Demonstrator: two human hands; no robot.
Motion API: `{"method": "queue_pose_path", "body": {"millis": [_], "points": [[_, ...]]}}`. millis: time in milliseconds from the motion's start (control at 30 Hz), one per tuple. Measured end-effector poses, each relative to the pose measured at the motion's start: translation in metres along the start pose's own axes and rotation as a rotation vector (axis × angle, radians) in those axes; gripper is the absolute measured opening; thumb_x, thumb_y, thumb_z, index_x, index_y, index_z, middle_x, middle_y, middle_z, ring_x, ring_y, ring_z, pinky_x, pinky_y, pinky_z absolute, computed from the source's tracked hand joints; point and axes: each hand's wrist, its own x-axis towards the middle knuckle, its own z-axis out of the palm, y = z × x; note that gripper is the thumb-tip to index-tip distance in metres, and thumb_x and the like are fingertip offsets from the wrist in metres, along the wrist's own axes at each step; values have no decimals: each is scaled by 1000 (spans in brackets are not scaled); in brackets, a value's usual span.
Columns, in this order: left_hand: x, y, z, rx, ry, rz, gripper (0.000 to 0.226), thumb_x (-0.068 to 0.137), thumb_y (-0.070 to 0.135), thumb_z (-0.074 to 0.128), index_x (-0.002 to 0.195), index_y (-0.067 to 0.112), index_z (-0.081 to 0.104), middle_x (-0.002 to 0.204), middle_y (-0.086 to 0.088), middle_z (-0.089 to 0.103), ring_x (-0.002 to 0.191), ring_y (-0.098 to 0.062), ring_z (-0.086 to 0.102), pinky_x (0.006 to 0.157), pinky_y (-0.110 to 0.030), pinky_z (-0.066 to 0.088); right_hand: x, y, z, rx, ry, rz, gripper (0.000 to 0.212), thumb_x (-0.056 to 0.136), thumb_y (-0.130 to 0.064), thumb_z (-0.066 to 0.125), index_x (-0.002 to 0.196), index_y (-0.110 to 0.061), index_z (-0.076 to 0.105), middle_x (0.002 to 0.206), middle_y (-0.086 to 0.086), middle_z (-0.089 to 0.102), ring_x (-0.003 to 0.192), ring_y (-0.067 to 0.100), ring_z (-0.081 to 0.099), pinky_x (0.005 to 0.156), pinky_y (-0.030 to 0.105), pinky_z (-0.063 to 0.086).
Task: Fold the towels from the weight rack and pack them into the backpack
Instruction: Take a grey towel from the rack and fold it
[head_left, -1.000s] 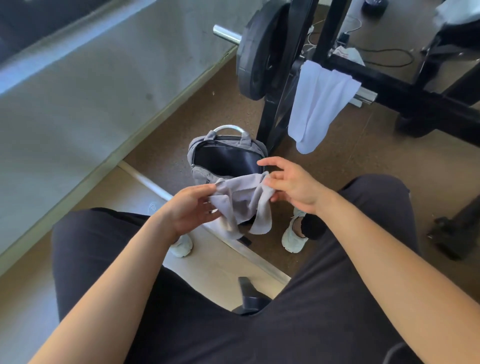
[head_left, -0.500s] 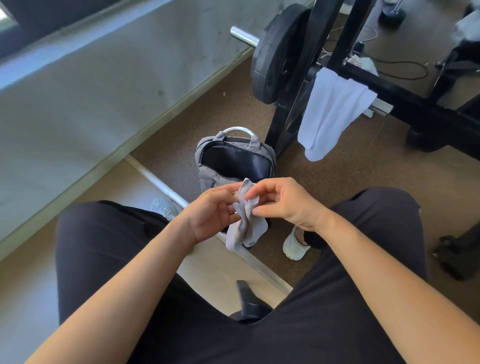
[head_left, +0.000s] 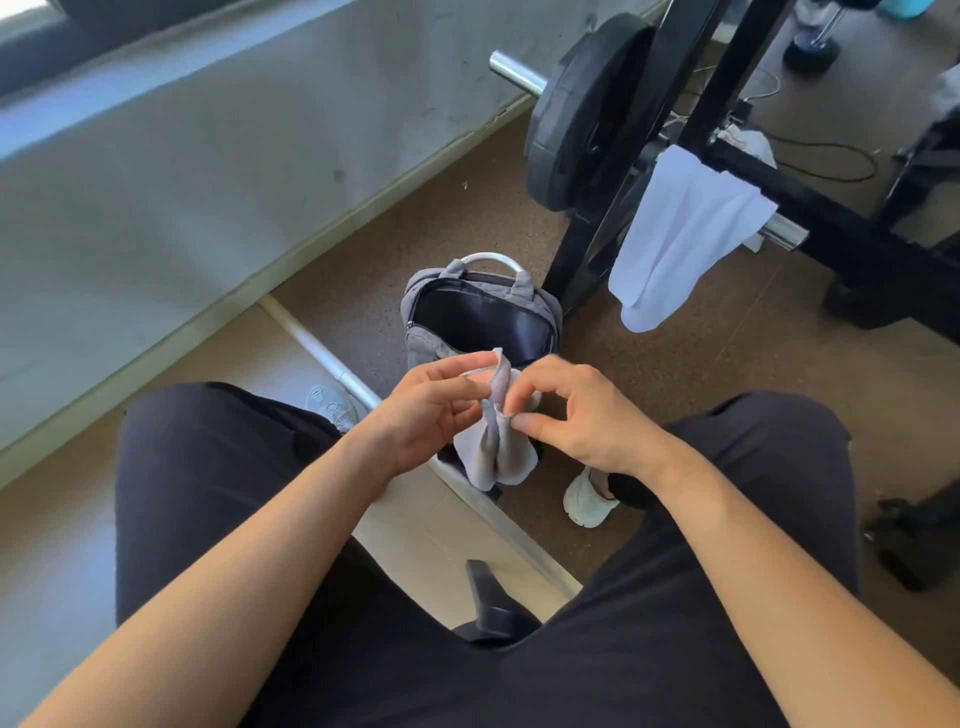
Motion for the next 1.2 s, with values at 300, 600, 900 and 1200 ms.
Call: {"method": "queue_pose_path", "body": {"millis": [300,600,900,1200], "points": [[-3,3,0,14,-94,22,47,91,-17,53,126,9,69,118,-15,74,98,-21,74,81,-27,59,5,3,6,125,22,76,14,89,-14,76,103,-15,78,102,-3,70,102,9,66,89,24,54],[-4,4,0,44,-167,23,47,88,-11,62,131,9,64,122,-16,74,100,-21,75,80,-25,59,4,2,8,152,50,55,12,85,-13,80,97,-13,79,92,-3,68,92,4,66,80,11,47],[-5,6,2,28,-163,40,49,83,-10,66,127,10,62,117,-15,74,99,-23,74,79,-26,60,7,8,15,34,163,-59,13,82,-16,83,88,-14,71,98,-1,59,74,19,56,65,17,48],[-3,6,0,140,-125,76,52,86,-14,68,130,13,58,122,-16,59,96,-21,70,80,-25,59,9,10,17,171,81,94,27,84,-15,81,107,-18,66,88,-1,67,76,20,63,67,26,53]]}}
